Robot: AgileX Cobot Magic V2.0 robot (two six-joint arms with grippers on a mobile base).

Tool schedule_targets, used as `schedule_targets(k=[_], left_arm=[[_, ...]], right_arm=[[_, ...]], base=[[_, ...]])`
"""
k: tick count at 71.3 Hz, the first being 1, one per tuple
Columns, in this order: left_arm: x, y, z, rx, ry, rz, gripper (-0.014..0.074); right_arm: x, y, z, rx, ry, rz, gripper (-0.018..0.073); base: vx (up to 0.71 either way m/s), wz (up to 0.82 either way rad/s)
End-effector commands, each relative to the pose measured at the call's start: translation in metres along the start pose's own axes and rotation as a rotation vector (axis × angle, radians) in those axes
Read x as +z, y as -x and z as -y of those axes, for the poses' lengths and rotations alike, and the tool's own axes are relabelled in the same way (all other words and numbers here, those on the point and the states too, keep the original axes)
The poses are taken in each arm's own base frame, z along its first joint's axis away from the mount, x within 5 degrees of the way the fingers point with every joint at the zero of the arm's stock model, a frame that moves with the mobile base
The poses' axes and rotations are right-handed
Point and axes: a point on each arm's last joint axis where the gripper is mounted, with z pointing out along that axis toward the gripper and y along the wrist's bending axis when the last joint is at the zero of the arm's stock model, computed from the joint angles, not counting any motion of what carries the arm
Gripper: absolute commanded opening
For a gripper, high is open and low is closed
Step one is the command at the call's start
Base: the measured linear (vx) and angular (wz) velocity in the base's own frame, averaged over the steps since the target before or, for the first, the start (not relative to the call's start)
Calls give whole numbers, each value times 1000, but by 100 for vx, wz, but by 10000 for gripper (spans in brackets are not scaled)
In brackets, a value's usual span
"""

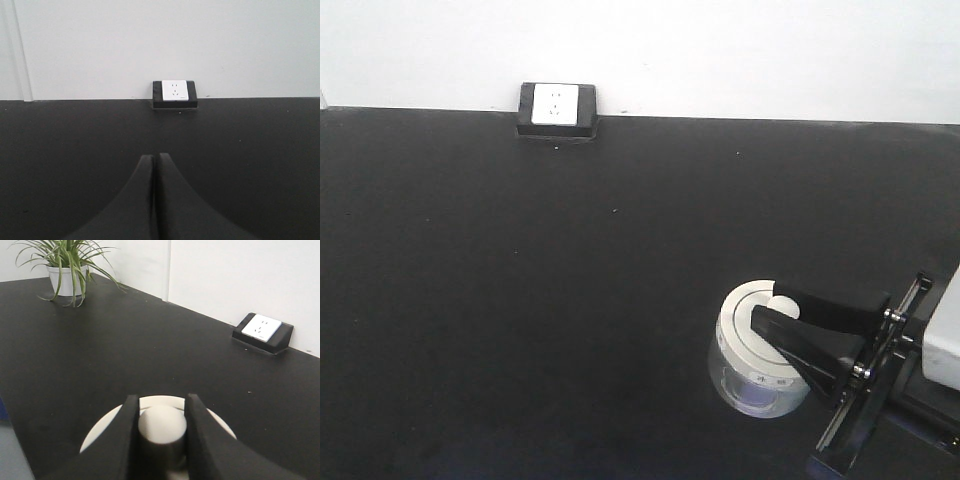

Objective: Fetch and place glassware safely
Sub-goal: 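Approach the black counter carrying the jar in the right gripper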

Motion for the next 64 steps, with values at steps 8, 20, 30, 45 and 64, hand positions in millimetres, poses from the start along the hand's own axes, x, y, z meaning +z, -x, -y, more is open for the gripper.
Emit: schedule_targets(k=[8,20,30,45,64], left_arm=[[0,14,2,-17,-17,75,-7],[0,14,2,-17,-17,75,-7],[0,14,2,-17,-17,75,-7],[0,14,2,-17,-17,75,-7],[0,14,2,-17,-17,75,-7]], right_arm=[[0,14,-2,14,28,69,-1],[0,14,-2,14,28,69,-1],[0,14,-2,14,28,69,-1],[0,14,-2,14,28,69,-1],[0,13,0,15,9,58,-1]], base=[[0,-1],[0,0],[0,0],[0,0],[0,0]])
